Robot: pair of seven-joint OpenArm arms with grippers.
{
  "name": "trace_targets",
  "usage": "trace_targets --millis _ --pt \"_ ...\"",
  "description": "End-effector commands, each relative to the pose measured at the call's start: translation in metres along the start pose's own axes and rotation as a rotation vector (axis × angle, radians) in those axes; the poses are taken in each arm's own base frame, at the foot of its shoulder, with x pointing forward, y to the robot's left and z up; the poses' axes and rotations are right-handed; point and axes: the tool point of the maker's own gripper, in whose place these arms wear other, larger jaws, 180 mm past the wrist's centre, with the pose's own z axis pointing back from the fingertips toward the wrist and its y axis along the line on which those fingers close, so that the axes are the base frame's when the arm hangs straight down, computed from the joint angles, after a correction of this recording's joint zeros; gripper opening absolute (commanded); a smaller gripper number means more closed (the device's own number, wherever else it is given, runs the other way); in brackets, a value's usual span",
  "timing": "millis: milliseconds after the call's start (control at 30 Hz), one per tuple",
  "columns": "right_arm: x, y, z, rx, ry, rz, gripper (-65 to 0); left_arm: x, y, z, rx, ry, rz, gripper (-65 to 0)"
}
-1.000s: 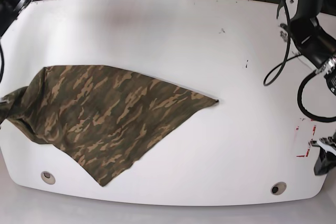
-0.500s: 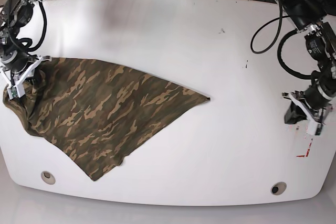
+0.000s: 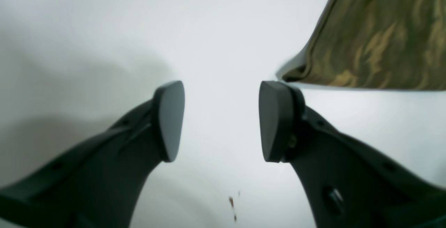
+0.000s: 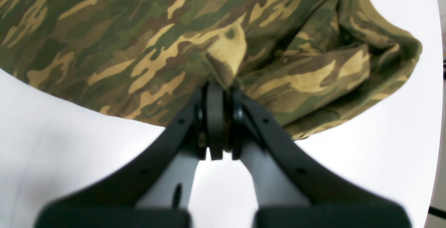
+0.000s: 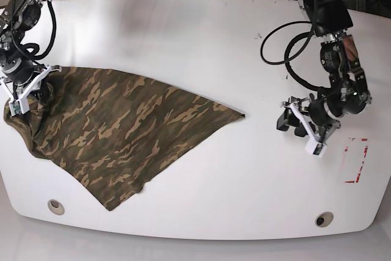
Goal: Layout the t-shirt on the table in an organized manner, then fold the t-shirt properly
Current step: 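Move the left gripper to the shirt's corner and grasp it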
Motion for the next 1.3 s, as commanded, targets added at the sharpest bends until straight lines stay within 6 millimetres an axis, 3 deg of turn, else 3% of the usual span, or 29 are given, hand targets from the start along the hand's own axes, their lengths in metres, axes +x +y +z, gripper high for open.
trace_targets --millis 0,167,467,1033,1267 --pt "0.018 -0.008 0.008 -0.023 -0.055 0.026 -65.0 0.025 -0.007 -0.014 -0.025 -0.052 -0.031 -32.1" --pt "0.018 -0.008 0.008 -0.023 -0.055 0.026 -65.0 0.020 -0.030 -0.045 -0.099 -0.008 -0.060 -32.1" --pt "0.018 -0.008 0.008 -0.023 -0.056 0.025 -65.0 0.015 -0.072 -0.076 -0.205 0.058 -0.095 -31.9" --pt "0.018 -0.008 0.008 -0.022 -0.056 0.024 -65.0 -0.006 -0.111 -0.091 -0.292 0.100 -0.053 -31.9" --pt "0.018 -0.008 0.008 -0.021 -0.057 0.023 -65.0 -0.013 -0.117 -0.092 -0.306 0.126 -0.058 -32.5"
